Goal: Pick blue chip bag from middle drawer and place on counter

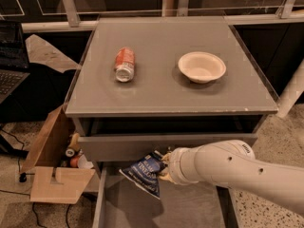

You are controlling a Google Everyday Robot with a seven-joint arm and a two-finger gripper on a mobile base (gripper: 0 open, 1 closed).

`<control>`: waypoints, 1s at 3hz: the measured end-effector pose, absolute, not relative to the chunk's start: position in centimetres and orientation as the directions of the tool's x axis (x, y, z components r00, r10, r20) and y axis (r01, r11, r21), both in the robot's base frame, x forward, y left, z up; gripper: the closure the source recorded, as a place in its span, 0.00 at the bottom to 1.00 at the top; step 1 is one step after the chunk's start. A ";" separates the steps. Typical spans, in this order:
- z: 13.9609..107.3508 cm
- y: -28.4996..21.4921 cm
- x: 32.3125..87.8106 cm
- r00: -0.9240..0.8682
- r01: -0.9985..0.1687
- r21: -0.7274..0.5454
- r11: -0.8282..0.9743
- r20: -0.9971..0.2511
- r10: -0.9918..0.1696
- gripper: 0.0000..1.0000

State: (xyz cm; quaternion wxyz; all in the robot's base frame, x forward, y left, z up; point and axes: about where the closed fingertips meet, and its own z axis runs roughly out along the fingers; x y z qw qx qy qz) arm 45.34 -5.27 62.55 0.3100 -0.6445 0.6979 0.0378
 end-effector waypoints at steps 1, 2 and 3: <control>62.6 -5.3 45.3 0.023 -0.923 -0.347 0.166 -0.481 -0.876 1.00; 63.6 -4.6 44.9 0.057 -0.917 -0.372 0.142 -0.475 -0.878 1.00; 68.6 -2.6 44.3 0.139 -0.868 -0.479 0.127 -0.481 -0.865 1.00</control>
Offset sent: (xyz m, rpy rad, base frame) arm -0.0100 0.0138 0.0225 -0.0105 -0.0571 0.0513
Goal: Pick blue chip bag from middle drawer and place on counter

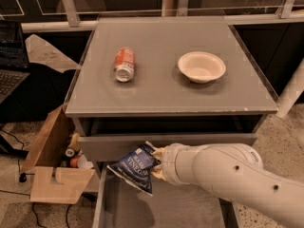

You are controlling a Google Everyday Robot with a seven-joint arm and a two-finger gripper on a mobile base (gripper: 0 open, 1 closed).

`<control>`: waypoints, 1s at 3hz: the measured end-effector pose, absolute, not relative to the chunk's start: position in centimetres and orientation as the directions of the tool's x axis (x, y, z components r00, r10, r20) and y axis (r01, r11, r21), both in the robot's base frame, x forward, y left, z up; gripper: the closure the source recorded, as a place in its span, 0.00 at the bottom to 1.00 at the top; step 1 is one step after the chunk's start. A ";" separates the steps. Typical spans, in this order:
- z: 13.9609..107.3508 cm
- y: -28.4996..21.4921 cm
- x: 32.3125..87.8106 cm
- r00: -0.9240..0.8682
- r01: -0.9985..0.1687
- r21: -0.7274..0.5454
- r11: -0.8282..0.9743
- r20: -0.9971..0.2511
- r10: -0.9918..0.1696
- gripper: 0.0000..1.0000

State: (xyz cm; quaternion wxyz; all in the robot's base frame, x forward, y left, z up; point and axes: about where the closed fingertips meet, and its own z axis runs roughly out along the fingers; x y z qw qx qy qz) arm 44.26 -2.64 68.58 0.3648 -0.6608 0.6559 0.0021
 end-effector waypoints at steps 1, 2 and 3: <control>75.1 0.5 43.3 0.234 -0.808 -0.578 0.114 -0.492 -0.838 1.00; 80.7 2.2 42.5 0.318 -0.743 -0.665 0.082 -0.458 -0.830 1.00; 85.9 1.5 42.3 0.365 -0.662 -0.748 0.051 -0.381 -0.849 1.00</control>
Offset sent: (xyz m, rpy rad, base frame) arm -0.0651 0.0049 0.1985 -0.0030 -0.4061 0.0856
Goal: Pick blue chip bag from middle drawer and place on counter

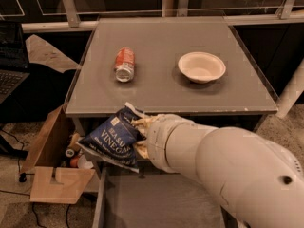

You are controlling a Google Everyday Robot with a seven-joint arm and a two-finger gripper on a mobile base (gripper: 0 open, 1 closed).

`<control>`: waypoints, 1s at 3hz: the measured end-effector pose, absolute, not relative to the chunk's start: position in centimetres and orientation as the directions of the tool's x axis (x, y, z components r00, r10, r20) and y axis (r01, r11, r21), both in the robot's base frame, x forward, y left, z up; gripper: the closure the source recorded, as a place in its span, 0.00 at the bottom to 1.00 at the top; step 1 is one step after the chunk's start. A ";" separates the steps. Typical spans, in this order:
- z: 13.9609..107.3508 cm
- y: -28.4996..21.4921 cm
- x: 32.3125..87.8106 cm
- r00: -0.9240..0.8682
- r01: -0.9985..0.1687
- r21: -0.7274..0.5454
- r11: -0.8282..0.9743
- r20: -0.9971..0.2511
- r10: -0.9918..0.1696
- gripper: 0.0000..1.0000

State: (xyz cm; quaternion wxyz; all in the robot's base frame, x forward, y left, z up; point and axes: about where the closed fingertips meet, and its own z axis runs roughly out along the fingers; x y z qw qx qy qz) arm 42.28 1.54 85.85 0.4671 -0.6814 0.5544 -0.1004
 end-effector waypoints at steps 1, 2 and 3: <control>90.2 -0.1 43.1 0.345 -0.593 -0.801 0.079 -0.342 -0.874 1.00; 90.2 0.0 43.1 0.345 -0.593 -0.801 0.079 -0.342 -0.874 1.00; 90.0 0.6 43.0 0.355 -0.594 -0.801 0.079 -0.348 -0.868 1.00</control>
Offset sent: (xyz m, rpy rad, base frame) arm 0.0073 -0.0133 0.0368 -0.0146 -0.0754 -0.0451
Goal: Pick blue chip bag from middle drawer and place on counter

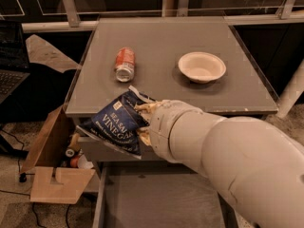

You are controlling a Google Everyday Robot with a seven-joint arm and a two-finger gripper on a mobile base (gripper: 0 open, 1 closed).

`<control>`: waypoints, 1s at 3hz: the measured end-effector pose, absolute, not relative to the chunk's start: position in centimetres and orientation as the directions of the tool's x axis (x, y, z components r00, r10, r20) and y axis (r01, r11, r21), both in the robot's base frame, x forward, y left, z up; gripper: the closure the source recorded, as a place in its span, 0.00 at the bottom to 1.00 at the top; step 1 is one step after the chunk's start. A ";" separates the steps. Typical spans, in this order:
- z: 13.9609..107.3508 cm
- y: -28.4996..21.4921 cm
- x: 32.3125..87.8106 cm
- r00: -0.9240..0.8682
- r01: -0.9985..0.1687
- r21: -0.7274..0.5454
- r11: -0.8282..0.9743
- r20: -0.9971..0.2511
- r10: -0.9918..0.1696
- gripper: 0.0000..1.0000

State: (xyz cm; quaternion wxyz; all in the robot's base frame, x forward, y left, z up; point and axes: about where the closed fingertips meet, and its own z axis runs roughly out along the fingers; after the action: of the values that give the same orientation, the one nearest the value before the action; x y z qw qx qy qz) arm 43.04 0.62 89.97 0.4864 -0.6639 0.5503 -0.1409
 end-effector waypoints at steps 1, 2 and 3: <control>90.3 0.4 44.2 0.365 -0.573 -0.815 0.093 -0.354 -0.861 1.00; 91.1 0.0 45.5 0.384 -0.558 -0.828 0.056 -0.318 -0.867 1.00; 91.2 -1.4 47.1 0.379 -0.556 -0.831 0.027 -0.282 -0.881 1.00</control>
Offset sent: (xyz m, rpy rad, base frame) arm 0.0806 -0.0136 0.0174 -0.0711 -0.0576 0.0306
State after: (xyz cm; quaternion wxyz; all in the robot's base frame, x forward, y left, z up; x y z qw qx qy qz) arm 47.09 -1.39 91.20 0.4813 -0.6768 0.5308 -0.1689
